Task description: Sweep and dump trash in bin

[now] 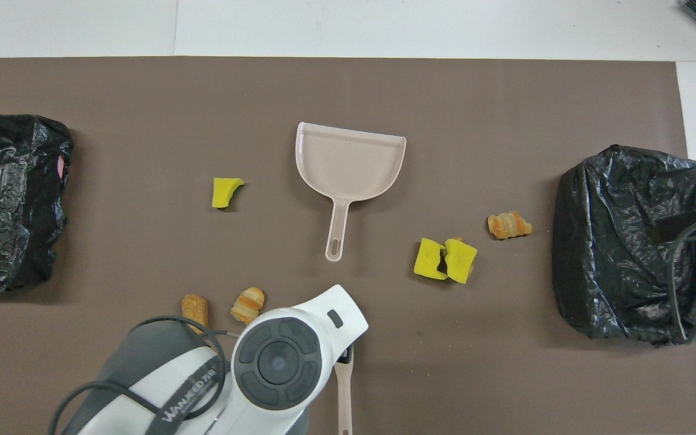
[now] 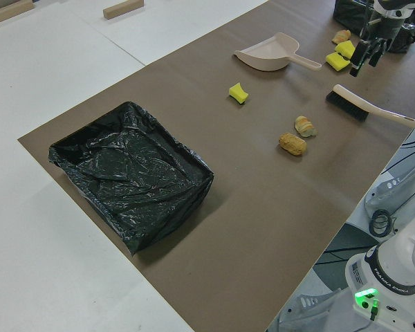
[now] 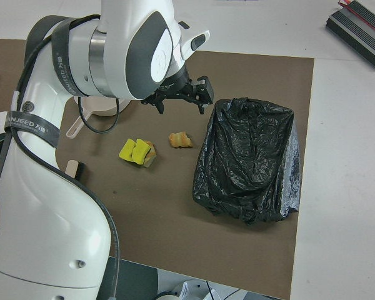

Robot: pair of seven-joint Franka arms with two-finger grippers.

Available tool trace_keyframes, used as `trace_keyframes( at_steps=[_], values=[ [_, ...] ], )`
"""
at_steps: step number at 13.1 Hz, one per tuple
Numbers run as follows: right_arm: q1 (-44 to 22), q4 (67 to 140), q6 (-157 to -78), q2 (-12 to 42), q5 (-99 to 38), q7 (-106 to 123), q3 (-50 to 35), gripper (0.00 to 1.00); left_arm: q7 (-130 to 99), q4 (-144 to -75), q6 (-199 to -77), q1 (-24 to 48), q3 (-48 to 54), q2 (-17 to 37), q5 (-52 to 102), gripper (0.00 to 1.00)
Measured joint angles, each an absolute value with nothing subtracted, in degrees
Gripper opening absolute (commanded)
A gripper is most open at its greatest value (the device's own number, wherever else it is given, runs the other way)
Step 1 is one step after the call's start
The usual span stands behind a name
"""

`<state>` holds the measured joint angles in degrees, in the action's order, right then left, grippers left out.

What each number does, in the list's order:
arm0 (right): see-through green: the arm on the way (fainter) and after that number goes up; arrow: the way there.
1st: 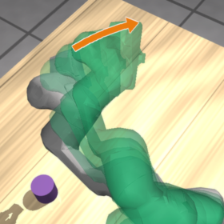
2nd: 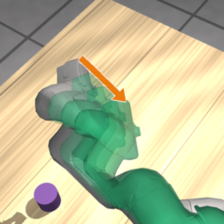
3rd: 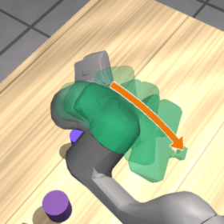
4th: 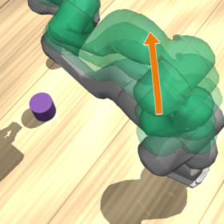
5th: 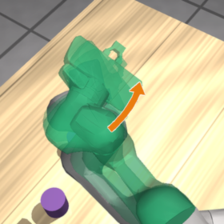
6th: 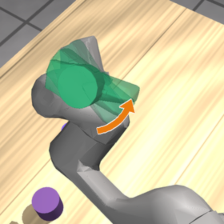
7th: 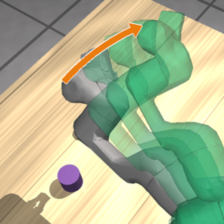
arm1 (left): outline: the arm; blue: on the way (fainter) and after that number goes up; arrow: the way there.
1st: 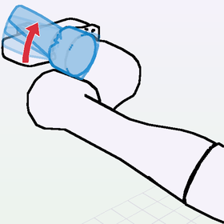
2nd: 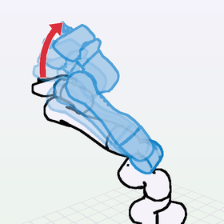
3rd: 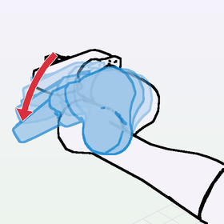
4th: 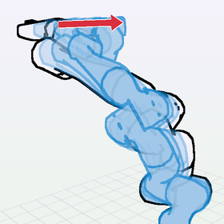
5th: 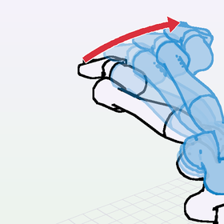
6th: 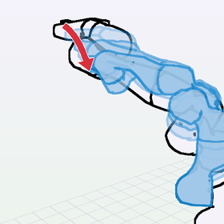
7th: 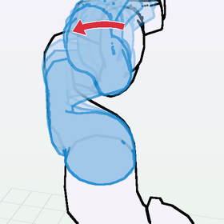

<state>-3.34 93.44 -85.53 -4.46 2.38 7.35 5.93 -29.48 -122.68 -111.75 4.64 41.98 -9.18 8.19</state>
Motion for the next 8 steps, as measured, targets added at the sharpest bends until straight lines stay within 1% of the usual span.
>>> trace_keyframes(
  at_steps=[4,8],
  values=[
    [-3.3,93.5,-85.5,-4.5,2.4,7.4,5.9,1.0,-37.1,-129.7,-119.3,4.7,49.3,-8.5,8.3,1.0],
    [-3.4,93.5,-85.6,-4.5,2.4,7.6,5.8,1.0,-42.9,-133.0,-122.3,4.7,54.0,-8.3,8.5,1.0]
  ],
)
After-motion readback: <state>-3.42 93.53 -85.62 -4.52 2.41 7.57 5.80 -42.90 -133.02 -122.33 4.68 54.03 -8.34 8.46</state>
